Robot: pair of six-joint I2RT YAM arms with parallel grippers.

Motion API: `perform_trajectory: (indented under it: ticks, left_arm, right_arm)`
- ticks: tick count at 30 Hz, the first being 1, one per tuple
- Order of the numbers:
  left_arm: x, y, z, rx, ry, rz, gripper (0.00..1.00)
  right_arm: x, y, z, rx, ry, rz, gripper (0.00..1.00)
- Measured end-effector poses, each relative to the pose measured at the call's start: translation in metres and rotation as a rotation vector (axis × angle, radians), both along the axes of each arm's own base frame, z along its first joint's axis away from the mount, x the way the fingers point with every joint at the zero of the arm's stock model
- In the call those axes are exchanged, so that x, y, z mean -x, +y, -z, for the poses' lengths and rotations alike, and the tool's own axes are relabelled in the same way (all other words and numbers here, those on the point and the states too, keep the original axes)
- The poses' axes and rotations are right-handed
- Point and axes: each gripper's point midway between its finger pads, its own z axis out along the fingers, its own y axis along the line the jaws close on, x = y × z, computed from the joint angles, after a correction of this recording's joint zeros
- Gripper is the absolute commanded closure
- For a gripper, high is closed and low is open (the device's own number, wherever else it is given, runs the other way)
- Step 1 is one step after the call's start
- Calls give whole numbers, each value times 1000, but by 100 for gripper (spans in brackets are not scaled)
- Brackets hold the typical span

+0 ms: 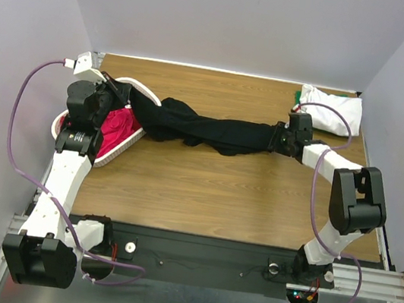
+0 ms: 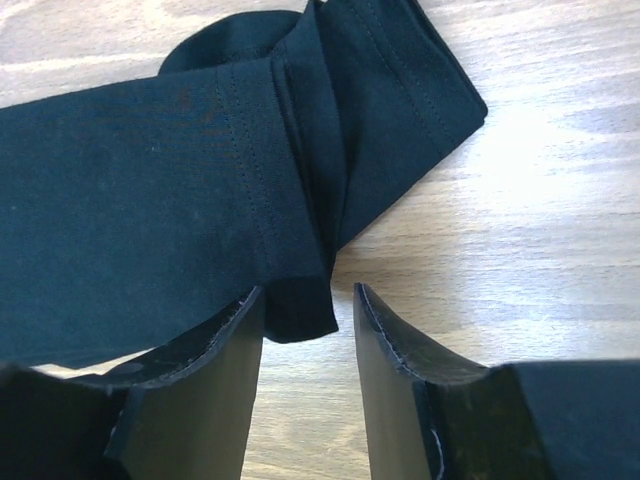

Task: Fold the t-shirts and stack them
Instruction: Flatten the tshirt out

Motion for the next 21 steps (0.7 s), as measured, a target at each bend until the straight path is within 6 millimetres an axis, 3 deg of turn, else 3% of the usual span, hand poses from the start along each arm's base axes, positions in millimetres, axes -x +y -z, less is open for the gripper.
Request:
perform_trajectory:
  ticks: [15, 21]
  left_arm:
    - [0, 0, 0, 0, 0, 0, 100]
    - [0, 0, 0, 0, 0, 0, 100]
  right_arm:
    - [5, 4, 26, -32, 72, -4, 64]
    - [4, 2, 26, -35, 72, 3, 76]
